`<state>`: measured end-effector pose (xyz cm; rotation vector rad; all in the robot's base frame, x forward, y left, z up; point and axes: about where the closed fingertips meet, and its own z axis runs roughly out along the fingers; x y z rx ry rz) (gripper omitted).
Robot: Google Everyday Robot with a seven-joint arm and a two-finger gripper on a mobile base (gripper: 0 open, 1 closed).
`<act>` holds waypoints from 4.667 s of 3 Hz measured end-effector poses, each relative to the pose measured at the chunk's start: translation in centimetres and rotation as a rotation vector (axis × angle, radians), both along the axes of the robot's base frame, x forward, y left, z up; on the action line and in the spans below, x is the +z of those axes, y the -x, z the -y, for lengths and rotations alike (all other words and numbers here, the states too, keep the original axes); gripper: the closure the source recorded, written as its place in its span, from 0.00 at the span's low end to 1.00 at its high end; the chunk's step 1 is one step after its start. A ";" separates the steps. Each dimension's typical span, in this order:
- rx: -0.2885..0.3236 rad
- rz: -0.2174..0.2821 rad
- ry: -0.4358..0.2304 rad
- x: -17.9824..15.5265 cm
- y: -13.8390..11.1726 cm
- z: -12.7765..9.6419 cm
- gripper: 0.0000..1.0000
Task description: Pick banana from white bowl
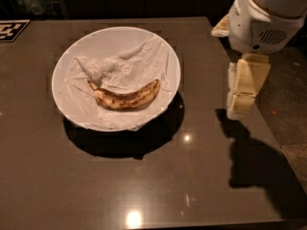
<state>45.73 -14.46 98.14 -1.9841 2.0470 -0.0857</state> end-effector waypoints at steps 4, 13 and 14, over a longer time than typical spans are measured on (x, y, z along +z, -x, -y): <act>0.114 -0.013 0.039 -0.5 -2.4 -9.4 0.00; 0.137 -0.192 0.079 -8.8 -8.2 -18.6 0.32; 0.146 -0.208 0.109 -10.3 -8.6 -18.8 0.32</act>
Offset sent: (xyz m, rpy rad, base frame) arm 0.0054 0.0384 -0.0061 0.0057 -0.0122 0.0433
